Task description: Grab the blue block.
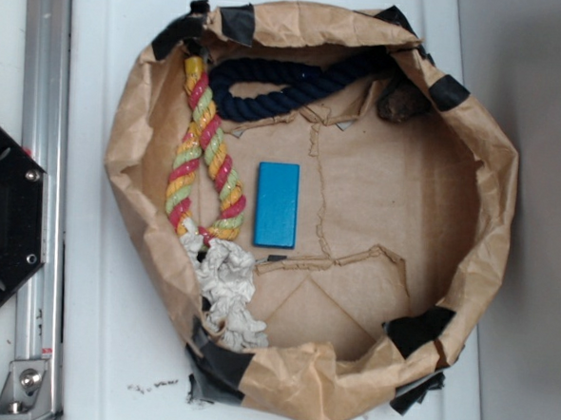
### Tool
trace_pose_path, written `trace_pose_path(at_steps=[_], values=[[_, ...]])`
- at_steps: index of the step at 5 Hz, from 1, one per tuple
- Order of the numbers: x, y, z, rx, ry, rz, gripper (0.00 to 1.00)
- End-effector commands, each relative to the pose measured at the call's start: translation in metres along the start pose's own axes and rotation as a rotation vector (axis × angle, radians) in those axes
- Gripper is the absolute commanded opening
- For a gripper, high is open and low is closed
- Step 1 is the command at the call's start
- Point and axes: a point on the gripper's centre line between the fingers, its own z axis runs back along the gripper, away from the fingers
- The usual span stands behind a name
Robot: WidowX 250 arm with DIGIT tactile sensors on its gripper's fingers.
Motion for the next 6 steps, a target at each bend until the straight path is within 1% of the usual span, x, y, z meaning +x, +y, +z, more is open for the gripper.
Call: trace_pose_path(at_steps=[1, 2, 3, 4, 5, 6], values=[[0.000, 0.000, 0.000, 0.000, 0.000, 0.000, 1.00], [0.047, -0.001, -0.040, 0.009, 0.009, 0.134, 1.00], [0.097, 0.008, -0.064, 0.001, -0.096, 0.332, 1.00], [0.128, 0.016, -0.100, 0.016, -0.129, 0.510, 1.00], [0.133, 0.024, -0.138, 0.114, -0.105, 0.544, 1.00], [0.126, 0.041, -0.171, 0.173, -0.049, 0.555, 1.00]])
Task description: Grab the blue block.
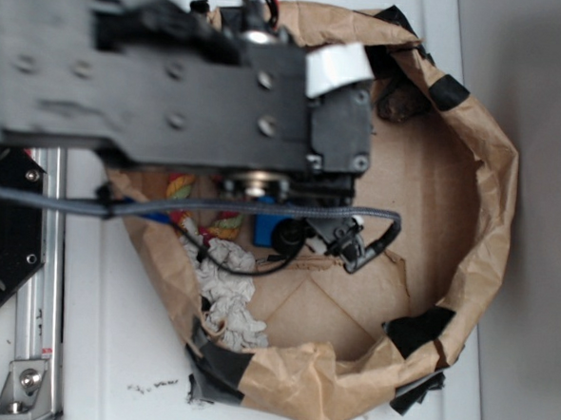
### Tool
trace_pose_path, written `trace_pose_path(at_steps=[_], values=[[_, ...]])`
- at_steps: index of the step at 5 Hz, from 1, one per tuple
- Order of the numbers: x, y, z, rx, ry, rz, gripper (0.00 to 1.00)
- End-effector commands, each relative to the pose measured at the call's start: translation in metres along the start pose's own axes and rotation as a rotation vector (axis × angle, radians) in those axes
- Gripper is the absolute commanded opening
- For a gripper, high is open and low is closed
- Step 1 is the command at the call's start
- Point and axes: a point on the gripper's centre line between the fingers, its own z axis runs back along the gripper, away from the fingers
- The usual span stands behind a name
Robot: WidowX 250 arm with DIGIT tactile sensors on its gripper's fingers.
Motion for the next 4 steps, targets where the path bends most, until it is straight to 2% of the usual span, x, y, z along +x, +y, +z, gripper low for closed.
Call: trace_pose_path(at_steps=[1, 2, 3, 4], values=[[0.001, 0.031, -0.037, 0.054, 0.037, 0.020, 1.00], [-0.009, 0.016, -0.047, 0.016, 0.072, 0.114, 1.00], [-0.015, 0.001, -0.057, -0.010, 0.075, 0.155, 1.00], [-0.025, -0.016, -0.078, -0.017, 0.117, 0.160, 1.00]])
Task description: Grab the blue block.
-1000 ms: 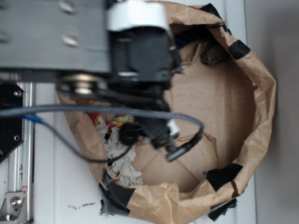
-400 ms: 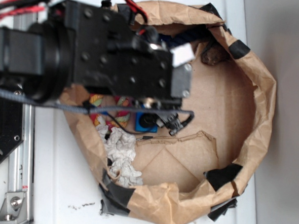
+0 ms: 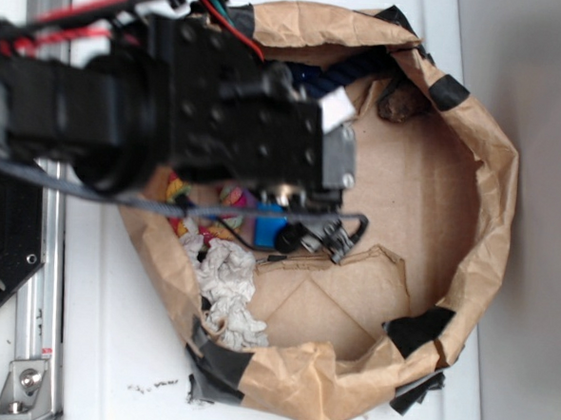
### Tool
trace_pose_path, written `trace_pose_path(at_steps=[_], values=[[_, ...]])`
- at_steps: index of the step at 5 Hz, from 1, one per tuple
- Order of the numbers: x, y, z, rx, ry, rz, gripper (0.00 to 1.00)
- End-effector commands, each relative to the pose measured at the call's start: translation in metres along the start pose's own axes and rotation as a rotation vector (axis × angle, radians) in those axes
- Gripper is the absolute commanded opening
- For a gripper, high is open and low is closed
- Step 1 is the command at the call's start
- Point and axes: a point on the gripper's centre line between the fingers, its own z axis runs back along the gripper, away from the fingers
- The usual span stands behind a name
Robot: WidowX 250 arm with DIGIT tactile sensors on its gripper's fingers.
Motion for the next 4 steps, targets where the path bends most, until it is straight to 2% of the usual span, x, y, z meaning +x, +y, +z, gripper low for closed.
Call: trace_pose_path(at_steps=[1, 2, 3, 4], values=[[-0.017, -0.024, -0.036, -0.005, 0.051, -0.007, 1.00], [-0.014, -0.032, -0.038, -0.026, 0.062, -0.100, 1.00], [-0.007, -0.029, -0.027, -0.083, 0.031, -0.202, 0.00], [0.000, -0.025, -0.017, -0.128, -0.024, -0.410, 0.00]])
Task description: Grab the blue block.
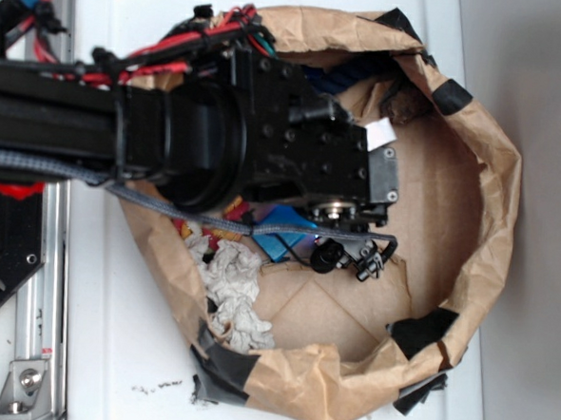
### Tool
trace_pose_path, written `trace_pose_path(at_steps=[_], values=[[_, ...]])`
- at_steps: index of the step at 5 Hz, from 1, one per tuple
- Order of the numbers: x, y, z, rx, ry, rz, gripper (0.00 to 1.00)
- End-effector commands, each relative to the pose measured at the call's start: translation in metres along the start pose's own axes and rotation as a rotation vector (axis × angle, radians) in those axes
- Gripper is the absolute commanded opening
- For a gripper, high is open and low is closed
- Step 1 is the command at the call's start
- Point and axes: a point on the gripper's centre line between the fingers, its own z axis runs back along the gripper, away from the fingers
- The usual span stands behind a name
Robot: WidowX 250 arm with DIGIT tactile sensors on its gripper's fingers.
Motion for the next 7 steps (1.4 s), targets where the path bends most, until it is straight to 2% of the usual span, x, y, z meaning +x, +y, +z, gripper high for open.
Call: trace_pose_path(at_steps=[1, 2, 3, 4, 5, 6, 7], values=[[0.009, 0.007, 0.014, -0.029, -0.068, -0.389, 0.00], [0.023, -0.009, 0.053, 0.039, -0.069, -0.647, 0.00], [0.032, -0.014, 0.097, 0.032, -0.071, -0.783, 0.00], [0.031, -0.015, 0.136, 0.036, -0.026, -0.780, 0.00], [0.023, -0.008, 0.159, 0.046, -0.042, -0.795, 0.00], [0.021, 0.008, 0.174, 0.040, -0.043, -0.769, 0.00], [0.018, 0.017, 0.180, 0.087, -0.060, -0.720, 0.00]])
